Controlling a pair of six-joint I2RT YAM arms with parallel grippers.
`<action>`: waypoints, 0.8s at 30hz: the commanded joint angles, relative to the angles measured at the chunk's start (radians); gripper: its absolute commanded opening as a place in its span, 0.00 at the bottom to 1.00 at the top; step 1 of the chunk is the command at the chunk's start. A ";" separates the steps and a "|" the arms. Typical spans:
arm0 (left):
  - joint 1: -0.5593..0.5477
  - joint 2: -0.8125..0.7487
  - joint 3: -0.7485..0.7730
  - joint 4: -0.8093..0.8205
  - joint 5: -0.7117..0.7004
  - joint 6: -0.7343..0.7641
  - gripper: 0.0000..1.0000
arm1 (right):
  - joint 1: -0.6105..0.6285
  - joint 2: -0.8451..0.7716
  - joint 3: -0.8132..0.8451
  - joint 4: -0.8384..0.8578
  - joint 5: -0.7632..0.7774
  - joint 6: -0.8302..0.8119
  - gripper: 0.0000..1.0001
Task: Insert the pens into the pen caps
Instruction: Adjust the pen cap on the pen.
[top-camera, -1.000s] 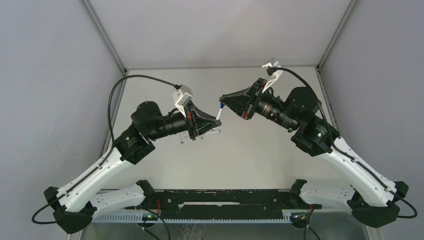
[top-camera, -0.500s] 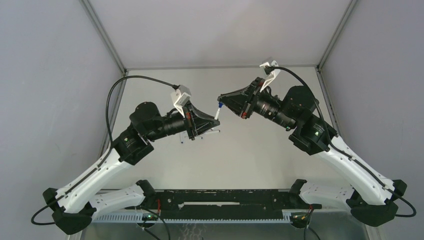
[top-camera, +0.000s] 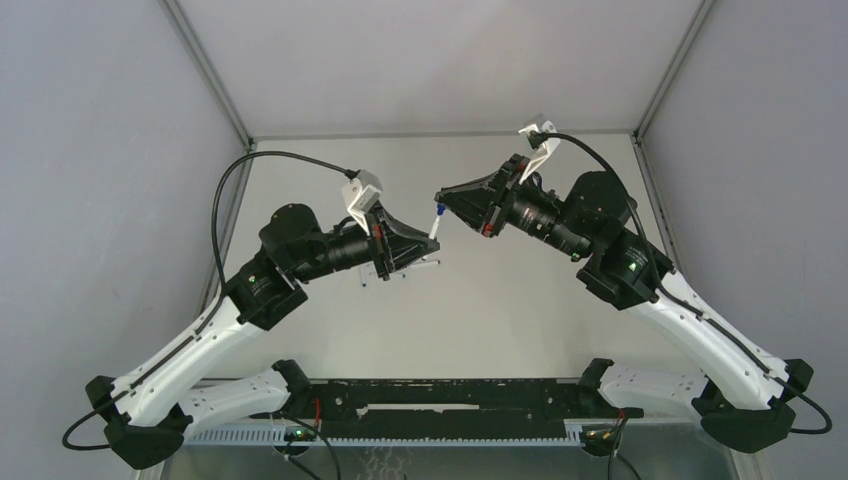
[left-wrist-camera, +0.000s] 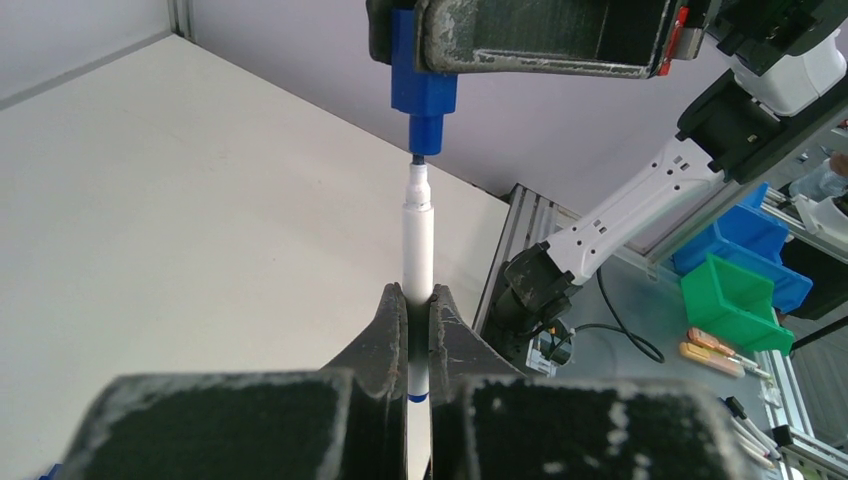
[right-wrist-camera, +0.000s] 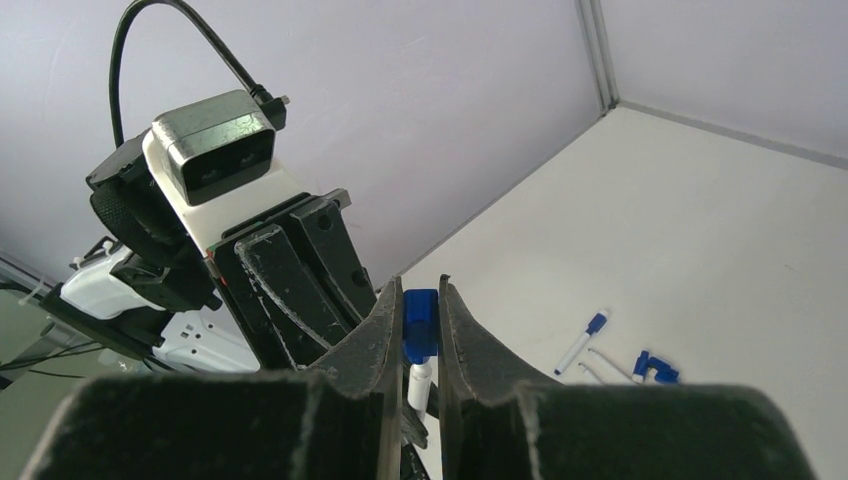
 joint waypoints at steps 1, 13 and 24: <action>-0.004 -0.012 0.038 0.071 0.017 0.016 0.00 | -0.006 -0.017 0.006 0.040 0.025 0.002 0.00; -0.004 -0.014 0.032 0.071 0.011 0.018 0.00 | -0.008 -0.015 0.006 0.040 0.008 0.010 0.00; -0.004 -0.023 0.027 0.074 -0.018 0.018 0.00 | -0.006 0.010 -0.003 0.018 -0.123 0.038 0.00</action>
